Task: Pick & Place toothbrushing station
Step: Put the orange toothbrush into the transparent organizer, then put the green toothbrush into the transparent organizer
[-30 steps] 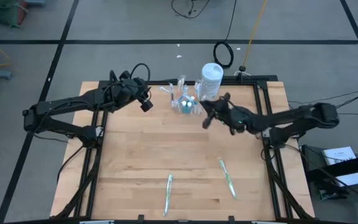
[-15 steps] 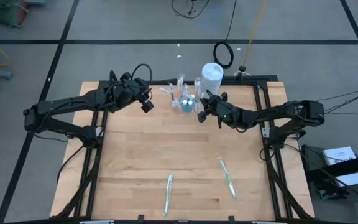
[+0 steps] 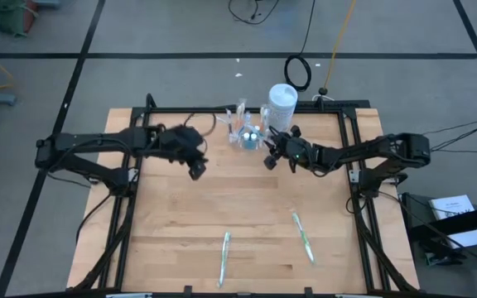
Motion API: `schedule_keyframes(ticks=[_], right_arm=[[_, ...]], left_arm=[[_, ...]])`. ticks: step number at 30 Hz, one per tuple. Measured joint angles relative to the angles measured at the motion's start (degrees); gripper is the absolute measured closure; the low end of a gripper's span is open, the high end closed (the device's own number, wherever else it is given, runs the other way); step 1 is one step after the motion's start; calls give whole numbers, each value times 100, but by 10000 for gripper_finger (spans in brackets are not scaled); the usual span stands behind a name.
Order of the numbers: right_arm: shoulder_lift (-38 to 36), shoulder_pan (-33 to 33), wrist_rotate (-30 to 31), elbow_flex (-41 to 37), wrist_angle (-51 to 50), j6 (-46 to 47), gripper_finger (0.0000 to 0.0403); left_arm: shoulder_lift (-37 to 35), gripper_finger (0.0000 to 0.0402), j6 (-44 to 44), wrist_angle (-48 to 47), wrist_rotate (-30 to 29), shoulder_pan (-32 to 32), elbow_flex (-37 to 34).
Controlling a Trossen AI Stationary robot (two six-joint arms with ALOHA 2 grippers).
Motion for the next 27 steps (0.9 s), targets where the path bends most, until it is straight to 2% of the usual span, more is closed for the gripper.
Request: schedule_keyframes(ticks=[7,12,16,20,23,27], right_arm=[[-535,4,-10,-4,167,-926,264],[-1159,20,-7,-7,219,-1052,243],[-1591,72,-10,-2,221,-967,234],[-1802,240,-20,-4,77,-455,232],[-1838,414,-22,-4,-15,-10,235],[-1837,703,-26,-4,-148,307,235]], left_arm=[[754,273,-1405,-97,-51,-1254,2],[1378,273,-2690,457,-131,-2061,2],[1831,273,-3453,1079,-130,-2677,2],[2423,273,-4120,1888,-99,-3175,2],[2914,273,-4524,2488,144,-3416,2],[3449,273,-4797,2686,252,-3580,2]])
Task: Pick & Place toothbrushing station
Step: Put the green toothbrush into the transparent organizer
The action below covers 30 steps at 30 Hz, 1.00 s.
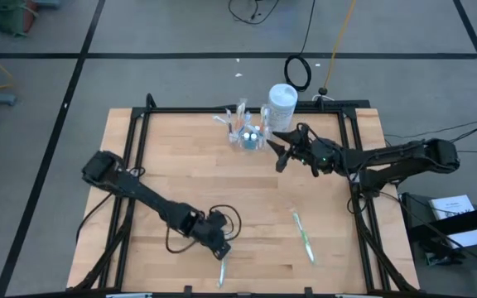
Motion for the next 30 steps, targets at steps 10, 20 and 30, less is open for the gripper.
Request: schedule_keyframes(ticks=[10,20,30], right_arm=[[3,750,-5,-2,-283,237,238],[1,1146,-1,-7,-316,204,237],[1,1144,4,-7,-329,196,236]], left_arm=[[677,273,-298,524,-474,-254,21],[695,323,311,13,-610,-13,22],[353,383,1982,-14,-754,565,-25]])
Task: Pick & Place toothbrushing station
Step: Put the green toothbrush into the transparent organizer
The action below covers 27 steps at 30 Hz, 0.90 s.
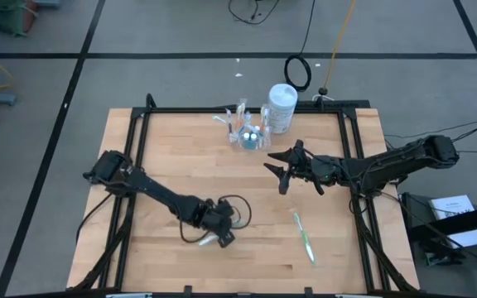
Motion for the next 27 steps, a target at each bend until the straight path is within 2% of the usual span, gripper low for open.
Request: schedule_keyframes(ticks=[3,5,9,12,15,18,20,25,27], right_arm=[[0,0,0,0,2,-2,236],[0,0,0,0,2,-2,236],[0,0,0,0,23,-2,236],[-2,-2,0,0,9,-2,236],[-2,-2,0,0,2,-2,236],[-2,0,0,0,-22,60,235],[-2,-1,0,0,-67,210,236],[0,0,0,0,-165,343,238],[0,-2,0,0,-163,306,238]], left_arm=[[-476,388,415,-241,-183,153,-13],[-907,397,637,-510,-527,274,14],[-1597,393,1053,-1054,-1337,488,-1],[-2162,399,1473,-1083,-2018,690,10],[-2499,395,1870,-894,-2962,986,12],[-2643,396,2118,-533,-3889,1355,13],[-2636,399,2252,-265,-4274,1662,23],[-2327,398,2698,647,-4323,2389,19],[-2079,399,3049,1347,-4314,2604,20]])
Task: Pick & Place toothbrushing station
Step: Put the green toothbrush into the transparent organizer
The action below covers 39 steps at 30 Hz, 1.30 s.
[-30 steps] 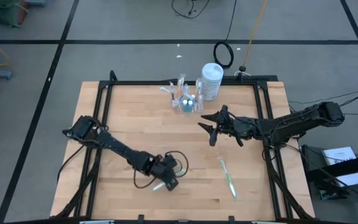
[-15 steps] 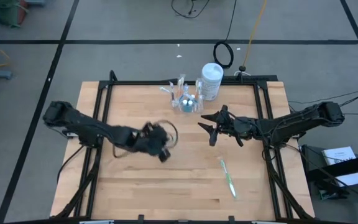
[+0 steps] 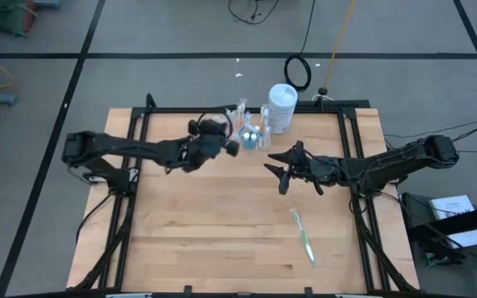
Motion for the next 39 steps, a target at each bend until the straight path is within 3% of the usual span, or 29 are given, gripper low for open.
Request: schedule_keyframes(ticks=[8,12,17,24,32,39], right_arm=[[0,0,0,0,-10,-7,238],[0,0,0,0,-12,-9,238],[0,0,0,0,-12,-9,240],[0,0,0,0,-12,-9,239],[0,0,0,0,-91,-10,242],[0,0,0,0,-155,-11,243]], left_arm=[[1284,398,1627,3416,229,497,1],[1664,399,1669,4002,181,655,3],[1865,400,1824,3986,-287,779,1],[1845,400,1921,3855,-314,932,3],[1848,398,929,2497,-113,976,3],[1848,389,733,1262,30,943,3]])
